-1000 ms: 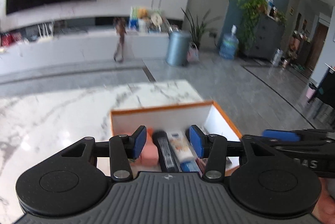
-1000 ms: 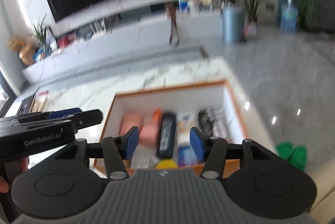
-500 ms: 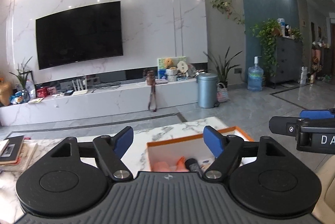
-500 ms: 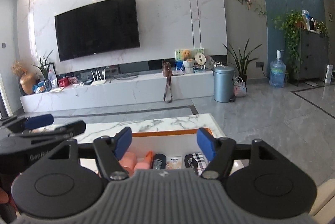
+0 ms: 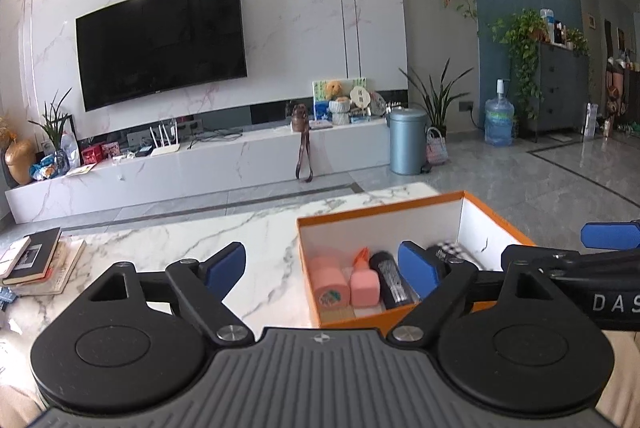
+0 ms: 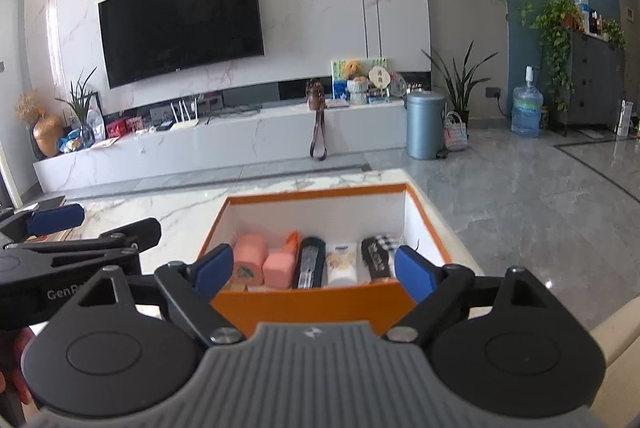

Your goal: Organize rigid objects

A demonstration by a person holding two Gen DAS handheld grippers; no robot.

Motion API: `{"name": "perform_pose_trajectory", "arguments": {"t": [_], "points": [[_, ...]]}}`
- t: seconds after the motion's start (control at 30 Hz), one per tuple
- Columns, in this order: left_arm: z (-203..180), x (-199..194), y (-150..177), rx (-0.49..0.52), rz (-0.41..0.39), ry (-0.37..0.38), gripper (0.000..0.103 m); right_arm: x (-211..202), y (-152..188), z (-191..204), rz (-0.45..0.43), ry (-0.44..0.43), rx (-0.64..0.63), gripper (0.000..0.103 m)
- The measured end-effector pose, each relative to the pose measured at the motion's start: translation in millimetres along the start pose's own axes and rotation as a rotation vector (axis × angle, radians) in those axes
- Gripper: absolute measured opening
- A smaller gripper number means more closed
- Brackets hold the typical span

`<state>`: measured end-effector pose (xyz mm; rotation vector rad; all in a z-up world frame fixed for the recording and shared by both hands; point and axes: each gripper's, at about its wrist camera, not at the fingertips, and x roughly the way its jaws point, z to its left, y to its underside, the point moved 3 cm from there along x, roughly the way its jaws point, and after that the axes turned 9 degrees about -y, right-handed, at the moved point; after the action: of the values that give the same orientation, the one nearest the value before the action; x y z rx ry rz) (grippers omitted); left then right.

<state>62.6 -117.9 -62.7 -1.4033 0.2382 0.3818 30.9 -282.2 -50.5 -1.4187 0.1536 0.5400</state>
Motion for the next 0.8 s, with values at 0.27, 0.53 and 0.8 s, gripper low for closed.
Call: {"name": "perform_pose_trajectory", "arguments": {"t": [0.27, 0.53, 0.8], "points": [[18, -1, 17, -0.039, 0.057, -0.007, 0.101, 4, 13, 8, 0.041, 0.023, 0.021, 0.088], [32, -5, 26, -0.055, 0.080, -0.030, 0.101, 5, 22, 16, 0.067, 0.029, 0.024, 0.088], [44, -9, 27, -0.075, 0.076, -0.032, 0.101, 5, 25, 28, 0.074, 0.028, -0.002, 0.088]]}}
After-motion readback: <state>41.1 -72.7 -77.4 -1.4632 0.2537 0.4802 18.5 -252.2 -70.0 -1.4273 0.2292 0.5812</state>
